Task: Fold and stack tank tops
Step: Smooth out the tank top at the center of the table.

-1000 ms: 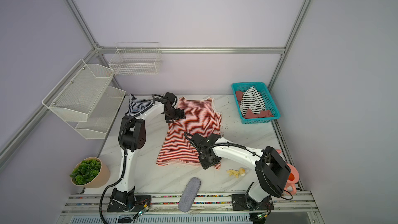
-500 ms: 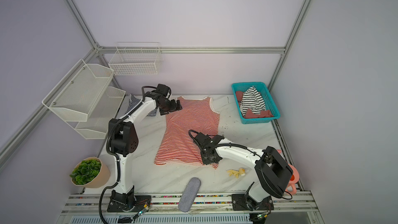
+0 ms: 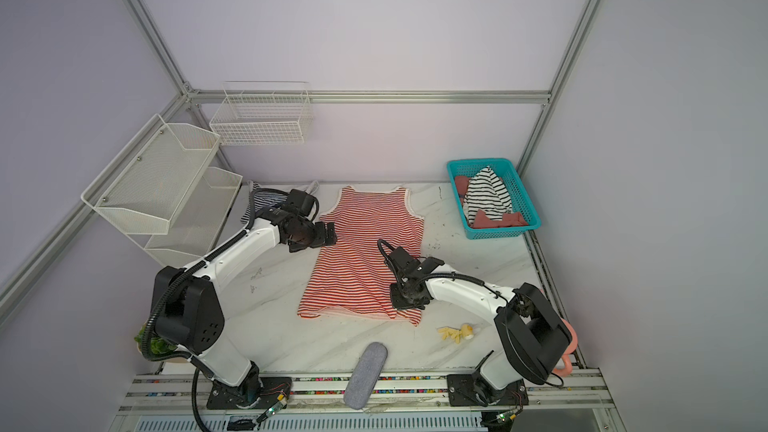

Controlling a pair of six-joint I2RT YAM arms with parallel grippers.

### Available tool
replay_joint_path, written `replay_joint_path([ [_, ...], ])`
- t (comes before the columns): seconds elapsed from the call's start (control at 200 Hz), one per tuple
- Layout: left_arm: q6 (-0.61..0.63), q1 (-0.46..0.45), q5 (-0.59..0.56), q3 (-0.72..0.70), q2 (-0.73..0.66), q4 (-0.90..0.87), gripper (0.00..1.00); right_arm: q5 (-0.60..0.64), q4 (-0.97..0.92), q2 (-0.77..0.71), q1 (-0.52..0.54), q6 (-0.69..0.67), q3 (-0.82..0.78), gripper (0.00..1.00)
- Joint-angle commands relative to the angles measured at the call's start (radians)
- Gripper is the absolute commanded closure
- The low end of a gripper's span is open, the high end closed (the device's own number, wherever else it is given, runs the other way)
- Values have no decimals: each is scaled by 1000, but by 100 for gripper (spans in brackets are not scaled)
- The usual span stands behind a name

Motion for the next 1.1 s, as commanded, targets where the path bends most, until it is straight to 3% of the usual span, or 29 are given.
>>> replay_joint_path([
  [0.0,-24,-48,-40,-97,-64,19,0,-9,-28,-7,-2,35,-14,73],
  [0.25,-42,-132,-52,-187,-51,15,0,-9,-16,-18,-3,39,-36,72],
  [0.475,-64,-146,-60,-252,-44,16,0,4,-8,0,-3,39,-52,61],
  [0.63,-75,-149,-67,-282,-41,17,0,9,14,20,-7,32,-46,60],
  [1.095,-108,-149,-71,-370,-13,48,0,3,25,30,-16,47,-60,92],
])
